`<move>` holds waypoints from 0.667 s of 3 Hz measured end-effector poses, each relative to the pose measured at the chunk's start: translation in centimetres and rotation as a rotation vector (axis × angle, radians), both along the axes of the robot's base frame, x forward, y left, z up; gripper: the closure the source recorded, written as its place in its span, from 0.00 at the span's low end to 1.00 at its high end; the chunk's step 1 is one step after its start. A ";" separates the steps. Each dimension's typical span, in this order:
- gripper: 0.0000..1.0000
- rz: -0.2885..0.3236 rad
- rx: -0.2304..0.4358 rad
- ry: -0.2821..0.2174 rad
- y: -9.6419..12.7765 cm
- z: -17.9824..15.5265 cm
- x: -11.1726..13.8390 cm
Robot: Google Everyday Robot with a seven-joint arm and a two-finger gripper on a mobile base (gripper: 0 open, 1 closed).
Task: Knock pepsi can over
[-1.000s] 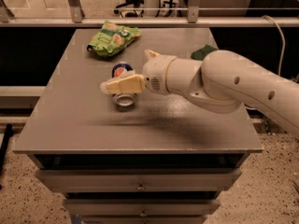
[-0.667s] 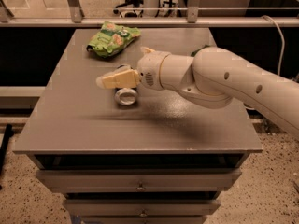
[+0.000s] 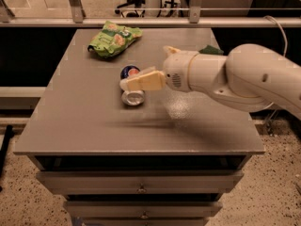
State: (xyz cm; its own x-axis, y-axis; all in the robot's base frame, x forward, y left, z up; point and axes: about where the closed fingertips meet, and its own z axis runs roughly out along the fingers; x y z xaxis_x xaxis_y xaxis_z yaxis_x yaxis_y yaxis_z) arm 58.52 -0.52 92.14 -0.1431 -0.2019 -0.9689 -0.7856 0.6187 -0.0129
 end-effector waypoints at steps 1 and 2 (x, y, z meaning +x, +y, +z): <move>0.00 0.023 -0.019 -0.014 -4.0 1.2 -1.8; 0.00 0.047 -0.014 -0.006 -8.4 1.8 -4.2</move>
Offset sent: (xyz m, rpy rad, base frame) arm -0.0622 -0.1482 0.0233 0.0014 0.0027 0.0381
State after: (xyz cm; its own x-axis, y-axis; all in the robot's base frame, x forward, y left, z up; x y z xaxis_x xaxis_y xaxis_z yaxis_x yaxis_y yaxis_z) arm 54.33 -8.87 93.97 -0.1273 -0.2215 -0.9668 -0.8137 0.5807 -0.0259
